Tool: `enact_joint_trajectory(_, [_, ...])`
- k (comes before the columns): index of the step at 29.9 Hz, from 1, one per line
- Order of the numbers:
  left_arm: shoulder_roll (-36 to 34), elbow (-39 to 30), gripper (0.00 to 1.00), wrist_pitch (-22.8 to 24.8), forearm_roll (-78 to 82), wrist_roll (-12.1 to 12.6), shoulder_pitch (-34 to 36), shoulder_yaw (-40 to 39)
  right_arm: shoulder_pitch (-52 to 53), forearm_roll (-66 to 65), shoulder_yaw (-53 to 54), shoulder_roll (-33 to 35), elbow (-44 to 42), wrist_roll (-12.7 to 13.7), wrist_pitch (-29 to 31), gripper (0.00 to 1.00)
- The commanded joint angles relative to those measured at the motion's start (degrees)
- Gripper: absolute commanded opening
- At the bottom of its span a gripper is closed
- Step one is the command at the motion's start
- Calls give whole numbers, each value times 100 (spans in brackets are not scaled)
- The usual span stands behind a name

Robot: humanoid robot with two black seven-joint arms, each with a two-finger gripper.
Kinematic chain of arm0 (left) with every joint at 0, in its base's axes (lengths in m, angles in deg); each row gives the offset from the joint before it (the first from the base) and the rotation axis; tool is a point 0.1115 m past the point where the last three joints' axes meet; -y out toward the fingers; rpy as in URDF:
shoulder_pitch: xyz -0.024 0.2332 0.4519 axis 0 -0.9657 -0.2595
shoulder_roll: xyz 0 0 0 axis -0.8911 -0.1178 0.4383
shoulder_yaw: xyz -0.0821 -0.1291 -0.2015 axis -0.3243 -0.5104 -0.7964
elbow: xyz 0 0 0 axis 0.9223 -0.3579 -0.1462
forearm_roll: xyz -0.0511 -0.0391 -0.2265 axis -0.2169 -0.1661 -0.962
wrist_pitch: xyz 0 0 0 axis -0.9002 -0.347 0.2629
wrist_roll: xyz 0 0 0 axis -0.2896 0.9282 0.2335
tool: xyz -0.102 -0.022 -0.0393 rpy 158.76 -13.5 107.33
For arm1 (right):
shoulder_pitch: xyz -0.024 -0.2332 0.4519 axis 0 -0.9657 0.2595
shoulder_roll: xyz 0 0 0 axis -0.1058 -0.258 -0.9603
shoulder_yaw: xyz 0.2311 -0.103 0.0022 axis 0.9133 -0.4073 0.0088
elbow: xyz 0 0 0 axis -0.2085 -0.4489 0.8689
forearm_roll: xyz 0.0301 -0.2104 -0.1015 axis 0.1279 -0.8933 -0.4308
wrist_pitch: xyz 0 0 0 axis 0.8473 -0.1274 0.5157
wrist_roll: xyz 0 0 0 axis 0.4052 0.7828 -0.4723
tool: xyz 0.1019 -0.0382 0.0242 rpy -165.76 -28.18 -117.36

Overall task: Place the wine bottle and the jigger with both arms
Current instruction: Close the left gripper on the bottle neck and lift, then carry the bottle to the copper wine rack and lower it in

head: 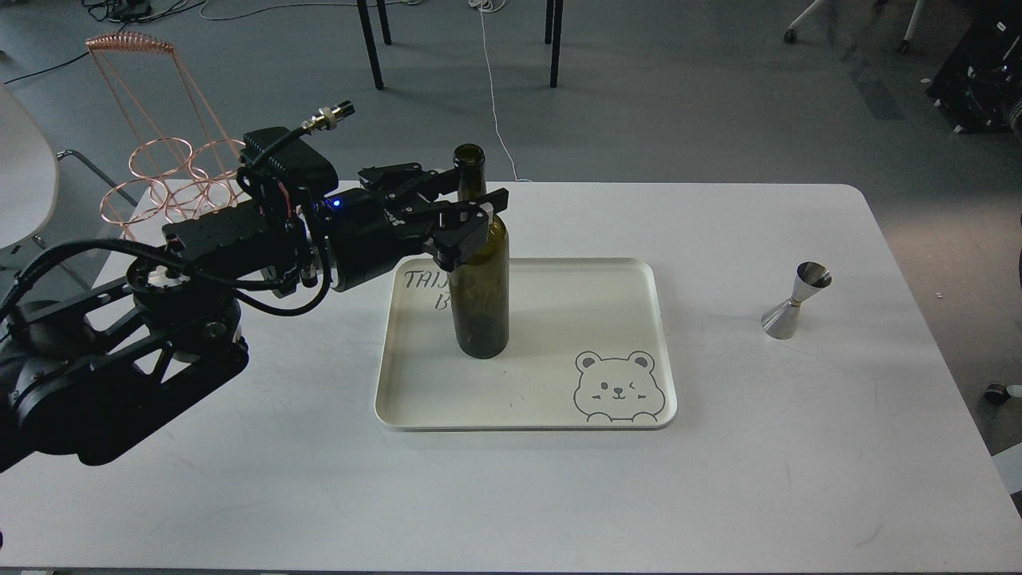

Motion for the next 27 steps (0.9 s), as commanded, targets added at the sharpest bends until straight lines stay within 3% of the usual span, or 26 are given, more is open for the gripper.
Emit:
enact_joint_trajectory(1, [0, -1, 54, 5, -11, 12, 62, -1, 0, -1, 0, -1, 0, 0, 1, 97])
enact_joint_trajectory(5, [0, 7, 53, -4, -2, -14, 54, 16, 0, -1, 0, -1, 0, 0, 1, 97])
enact_joint_trajectory(15, [-52, -19, 23, -144, -37, 12, 71, -63, -9, -1, 0, 8, 0, 0, 27, 98])
enact_joint_trajectory(22, [-298, -72, 20, -136, -134, -23, 115, -440, 0, -1, -9, 8, 0, 0, 27, 98])
enact_joint_trajectory(27, [-965, -80, 17, -136, -792, -67, 387, -634, 0, -1, -9, 8, 0, 0, 27, 98])
